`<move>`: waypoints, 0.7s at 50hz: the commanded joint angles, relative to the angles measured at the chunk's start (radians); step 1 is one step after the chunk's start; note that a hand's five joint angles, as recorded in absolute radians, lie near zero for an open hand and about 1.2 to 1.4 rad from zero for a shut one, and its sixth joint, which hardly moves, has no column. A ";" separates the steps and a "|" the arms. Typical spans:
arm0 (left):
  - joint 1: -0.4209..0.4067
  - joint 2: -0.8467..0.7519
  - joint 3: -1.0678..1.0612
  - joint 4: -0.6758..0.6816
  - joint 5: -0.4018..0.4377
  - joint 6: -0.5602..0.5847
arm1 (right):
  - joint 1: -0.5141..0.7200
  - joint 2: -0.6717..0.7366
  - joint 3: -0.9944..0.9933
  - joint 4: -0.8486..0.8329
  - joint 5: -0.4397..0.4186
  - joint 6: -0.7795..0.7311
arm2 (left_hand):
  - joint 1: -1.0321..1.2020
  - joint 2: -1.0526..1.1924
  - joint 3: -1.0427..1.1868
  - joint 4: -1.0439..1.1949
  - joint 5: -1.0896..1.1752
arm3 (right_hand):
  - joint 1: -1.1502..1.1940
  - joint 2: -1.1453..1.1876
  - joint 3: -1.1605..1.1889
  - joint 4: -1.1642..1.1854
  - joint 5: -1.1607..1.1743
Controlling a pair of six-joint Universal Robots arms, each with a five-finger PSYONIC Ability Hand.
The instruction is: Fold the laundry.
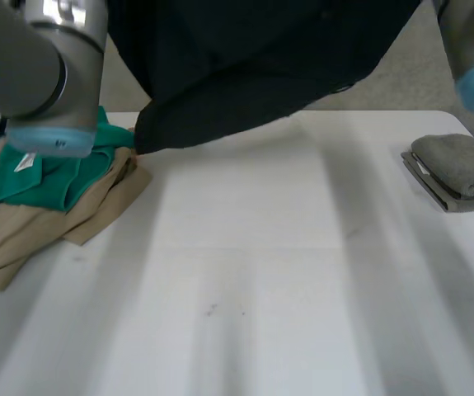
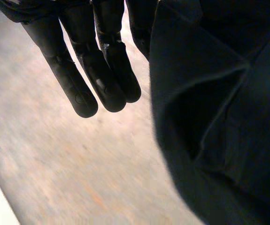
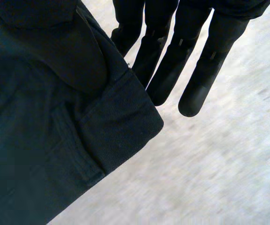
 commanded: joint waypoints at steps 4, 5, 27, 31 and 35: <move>-0.011 0.101 -0.520 -0.086 0.025 -0.046 | -0.006 -0.051 0.410 0.150 -0.096 -0.051 | 0.246 0.196 0.200 0.193 0.262 | 0.298 0.215 0.201 0.193 0.225; -0.011 0.100 -0.548 -0.086 0.025 -0.044 | -0.006 -0.066 0.462 0.119 -0.098 -0.065 | 0.246 0.196 0.200 0.193 0.262 | 0.298 0.215 0.201 0.193 0.225; -0.034 0.126 -0.719 -0.382 0.088 -0.032 | -0.004 -0.397 1.453 -0.157 -0.098 -0.396 | -0.149 -0.198 -0.195 -0.201 -0.132 | 0.298 0.215 0.201 0.193 0.225; -0.028 0.129 -0.712 -0.312 0.083 -0.037 | -0.010 -0.408 1.501 -0.276 -0.088 -0.360 | -0.563 -0.613 -0.609 -0.616 -0.546 | 0.298 0.215 0.201 0.193 0.225; -0.034 0.158 -0.732 -0.285 0.080 -0.046 | -0.050 -0.410 1.541 -0.340 -0.093 -0.311 | -0.685 -0.734 -0.730 -0.737 -0.668 | 0.298 0.215 0.201 0.193 0.225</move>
